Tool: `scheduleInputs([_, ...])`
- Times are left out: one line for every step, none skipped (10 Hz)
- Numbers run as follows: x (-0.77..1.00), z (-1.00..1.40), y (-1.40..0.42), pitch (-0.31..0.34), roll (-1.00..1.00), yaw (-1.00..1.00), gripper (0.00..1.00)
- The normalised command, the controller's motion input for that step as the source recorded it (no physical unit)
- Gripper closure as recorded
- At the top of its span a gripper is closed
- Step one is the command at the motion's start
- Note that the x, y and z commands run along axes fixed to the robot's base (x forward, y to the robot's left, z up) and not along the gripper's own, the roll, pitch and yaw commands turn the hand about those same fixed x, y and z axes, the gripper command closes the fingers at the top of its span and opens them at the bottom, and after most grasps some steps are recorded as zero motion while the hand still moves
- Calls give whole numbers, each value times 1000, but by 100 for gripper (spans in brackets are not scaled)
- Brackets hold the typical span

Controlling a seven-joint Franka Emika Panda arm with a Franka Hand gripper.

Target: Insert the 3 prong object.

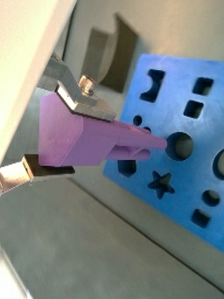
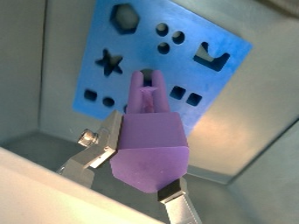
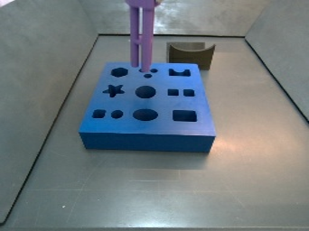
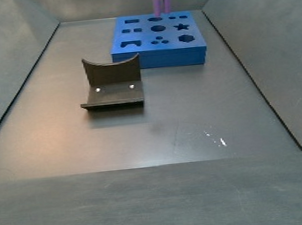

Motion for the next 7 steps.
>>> scheduleInputs([0, -280, 43, -36, 179, -917, 100])
scheduleInputs([0, -257, 166, -50, 204, -763, 100])
scheduleInputs([0, -223, 177, -77, 161, -794, 100])
scheduleInputs([0, -249, 297, -99, 59, -734, 100])
scheduleInputs([0, -234, 369, -106, 47, -666, 100])
scheduleInputs([0, -231, 471, -123, 0, -557, 100])
scheduleInputs([0, -251, 489, -117, 0, -540, 100])
